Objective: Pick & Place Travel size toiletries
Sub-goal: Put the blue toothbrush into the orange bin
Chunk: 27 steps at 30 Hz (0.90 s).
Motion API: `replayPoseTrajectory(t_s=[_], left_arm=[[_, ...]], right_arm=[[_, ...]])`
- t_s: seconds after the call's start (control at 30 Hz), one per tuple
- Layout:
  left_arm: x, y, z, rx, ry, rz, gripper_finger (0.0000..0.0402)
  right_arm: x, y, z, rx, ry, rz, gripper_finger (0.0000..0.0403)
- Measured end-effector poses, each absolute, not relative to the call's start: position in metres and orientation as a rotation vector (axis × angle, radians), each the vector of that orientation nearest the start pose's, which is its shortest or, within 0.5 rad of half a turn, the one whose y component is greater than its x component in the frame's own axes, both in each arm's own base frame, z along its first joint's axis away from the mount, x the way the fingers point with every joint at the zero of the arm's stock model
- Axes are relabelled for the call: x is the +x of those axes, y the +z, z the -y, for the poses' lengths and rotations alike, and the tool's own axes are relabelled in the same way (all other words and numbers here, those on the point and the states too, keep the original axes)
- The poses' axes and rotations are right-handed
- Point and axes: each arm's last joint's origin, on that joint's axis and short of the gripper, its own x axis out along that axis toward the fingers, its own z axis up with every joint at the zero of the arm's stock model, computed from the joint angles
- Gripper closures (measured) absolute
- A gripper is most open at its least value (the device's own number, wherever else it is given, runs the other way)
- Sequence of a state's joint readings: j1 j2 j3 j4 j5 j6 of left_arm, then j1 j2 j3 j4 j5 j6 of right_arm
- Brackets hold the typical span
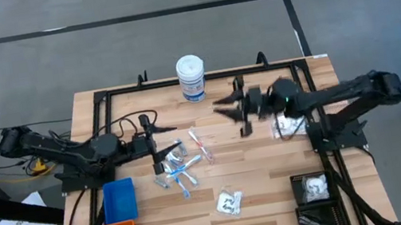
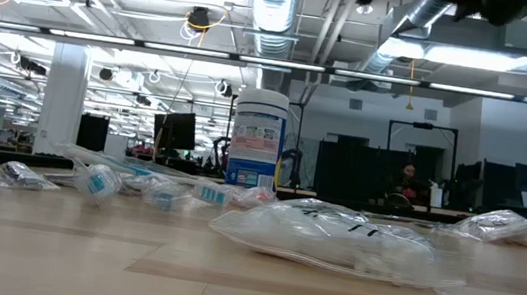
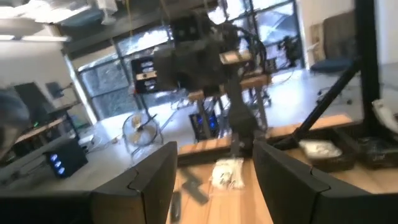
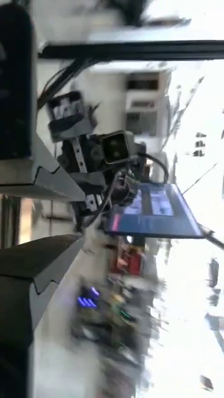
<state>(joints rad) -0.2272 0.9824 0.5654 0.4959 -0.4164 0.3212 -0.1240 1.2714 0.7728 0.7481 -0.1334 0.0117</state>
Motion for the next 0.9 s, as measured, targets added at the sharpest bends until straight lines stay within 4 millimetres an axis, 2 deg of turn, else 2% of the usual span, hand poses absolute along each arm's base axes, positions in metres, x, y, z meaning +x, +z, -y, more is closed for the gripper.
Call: replayPoseTrajectory(t_s=[0.07, 0.17, 0.3, 0.4, 0.57, 0.77, 0.9], left_arm=[[0.212, 0.284, 0.035, 0.304, 0.202, -0.022, 0.0198], [0.208, 0.294, 0.035, 0.304, 0.192, -0.102, 0.0198], [0.204, 0.294, 0.04, 0.279, 0.139, -0.293, 0.0198], [0.21, 0.288, 0.044, 0.247, 0.099, -0.381, 0.0198], [0.236, 0.262, 0.047, 0.259, 0.068, -0.548, 0.0198], [0.279, 0.23, 0.036, 0.137, 0.014, -0.803, 0.0198], [0.298, 0.21, 0.032, 0.094, -0.006, -0.925, 0.0198]], right_arm=[[0.274, 0.312, 0.047, 0.07, 0.035, 0.21, 0.031], [0.271, 0.311, 0.061, 0.16, 0.033, 0.198, 0.031], [0.27, 0.312, 0.063, 0.173, 0.028, 0.211, 0.031], [0.27, 0.313, 0.062, 0.171, 0.035, 0.217, 0.031], [0.269, 0.326, 0.062, 0.132, 0.043, 0.313, 0.031], [0.265, 0.325, 0.064, 0.113, 0.015, 0.244, 0.031], [0.266, 0.319, 0.067, 0.123, 0.0, 0.192, 0.031]])
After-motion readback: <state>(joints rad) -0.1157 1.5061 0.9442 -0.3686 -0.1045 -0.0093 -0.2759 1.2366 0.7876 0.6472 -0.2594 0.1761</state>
